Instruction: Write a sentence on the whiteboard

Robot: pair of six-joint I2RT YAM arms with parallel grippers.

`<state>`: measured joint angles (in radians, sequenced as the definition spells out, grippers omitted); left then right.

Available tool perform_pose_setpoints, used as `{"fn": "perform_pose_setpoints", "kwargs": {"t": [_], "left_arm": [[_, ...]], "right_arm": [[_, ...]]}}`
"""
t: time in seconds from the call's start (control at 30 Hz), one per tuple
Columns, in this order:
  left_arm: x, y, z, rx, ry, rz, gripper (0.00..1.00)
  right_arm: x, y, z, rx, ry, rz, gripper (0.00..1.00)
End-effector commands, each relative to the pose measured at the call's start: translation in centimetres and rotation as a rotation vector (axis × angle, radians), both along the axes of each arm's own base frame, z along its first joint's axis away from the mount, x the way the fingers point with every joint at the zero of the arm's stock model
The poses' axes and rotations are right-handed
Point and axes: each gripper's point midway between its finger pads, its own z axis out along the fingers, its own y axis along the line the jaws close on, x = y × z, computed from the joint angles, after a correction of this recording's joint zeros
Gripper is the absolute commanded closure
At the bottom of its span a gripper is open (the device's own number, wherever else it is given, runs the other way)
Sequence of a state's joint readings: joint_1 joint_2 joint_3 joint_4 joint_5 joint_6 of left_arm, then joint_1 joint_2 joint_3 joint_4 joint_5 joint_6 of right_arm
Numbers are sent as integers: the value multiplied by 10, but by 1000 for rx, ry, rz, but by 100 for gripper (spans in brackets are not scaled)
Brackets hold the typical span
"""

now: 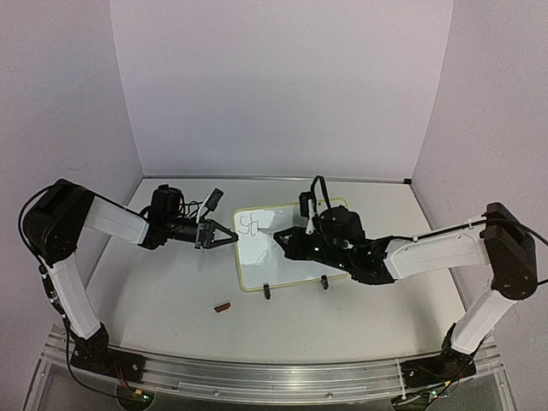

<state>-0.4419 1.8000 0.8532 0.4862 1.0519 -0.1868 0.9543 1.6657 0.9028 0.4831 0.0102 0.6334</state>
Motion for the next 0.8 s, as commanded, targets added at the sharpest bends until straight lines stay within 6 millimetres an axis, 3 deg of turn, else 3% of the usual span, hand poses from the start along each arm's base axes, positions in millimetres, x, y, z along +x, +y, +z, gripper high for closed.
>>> {"fn": "perform_pose_setpoints", "kwargs": {"t": [0.0, 0.77], "left_arm": [[-6, -3, 5, 15, -28, -13, 100], [-6, -3, 4, 18, -27, -15, 100]], "right_arm": [[11, -3, 26, 54, -56, -54, 100], [14, -15, 27, 46, -70, -105, 100]]}}
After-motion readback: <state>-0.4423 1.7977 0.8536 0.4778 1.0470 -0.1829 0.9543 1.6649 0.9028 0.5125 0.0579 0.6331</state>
